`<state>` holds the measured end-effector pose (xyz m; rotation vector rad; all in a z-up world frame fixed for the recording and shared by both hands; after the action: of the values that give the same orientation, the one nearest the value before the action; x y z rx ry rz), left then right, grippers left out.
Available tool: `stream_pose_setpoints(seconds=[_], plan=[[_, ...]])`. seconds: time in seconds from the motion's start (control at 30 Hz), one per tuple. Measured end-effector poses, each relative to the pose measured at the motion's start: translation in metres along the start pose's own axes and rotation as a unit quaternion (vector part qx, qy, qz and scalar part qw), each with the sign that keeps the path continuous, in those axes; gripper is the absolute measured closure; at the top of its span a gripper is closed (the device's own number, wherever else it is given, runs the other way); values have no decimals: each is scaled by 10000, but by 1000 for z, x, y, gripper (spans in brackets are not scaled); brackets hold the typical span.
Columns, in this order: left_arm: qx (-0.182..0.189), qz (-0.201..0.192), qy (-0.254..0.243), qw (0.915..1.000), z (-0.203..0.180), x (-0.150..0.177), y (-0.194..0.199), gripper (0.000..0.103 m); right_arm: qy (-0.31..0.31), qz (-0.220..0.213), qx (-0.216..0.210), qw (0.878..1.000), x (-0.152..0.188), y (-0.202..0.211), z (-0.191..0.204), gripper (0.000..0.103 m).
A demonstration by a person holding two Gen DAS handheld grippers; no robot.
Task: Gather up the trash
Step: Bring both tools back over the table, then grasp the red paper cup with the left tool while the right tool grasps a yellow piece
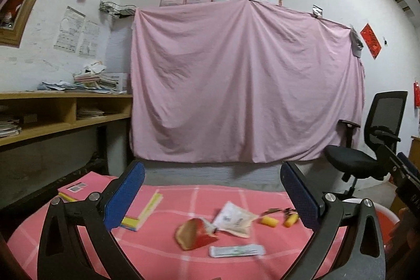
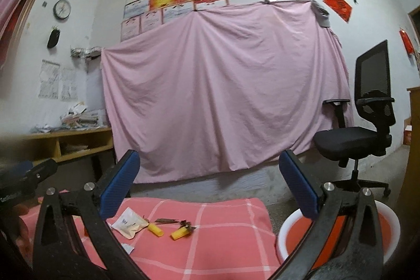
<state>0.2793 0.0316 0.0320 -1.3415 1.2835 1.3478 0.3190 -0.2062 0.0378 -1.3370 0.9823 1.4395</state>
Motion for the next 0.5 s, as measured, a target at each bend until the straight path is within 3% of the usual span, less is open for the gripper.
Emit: stream_pose_setpoints(seconds=[0.3,0.5], plan=[[-309,49,-24,9995,38,23,-10,2,520,328,-588,9964,20,-27,42,0],[-291,285,-124,9991,51,35,-20,2,589,947,-799,9905,48,-55,56,0]])
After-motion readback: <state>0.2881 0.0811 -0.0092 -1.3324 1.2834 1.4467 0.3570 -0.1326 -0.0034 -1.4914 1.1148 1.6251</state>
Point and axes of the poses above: each gripper's, at about its wrist camera, not at the fingertips, and y roughly against the way its jaws point, z to its left, x to its underside, the point moved 10 cm from there along -y, roughly the way its jaws point, and after that the axes turned 2 degrees about -x, right-handed, at the moved point
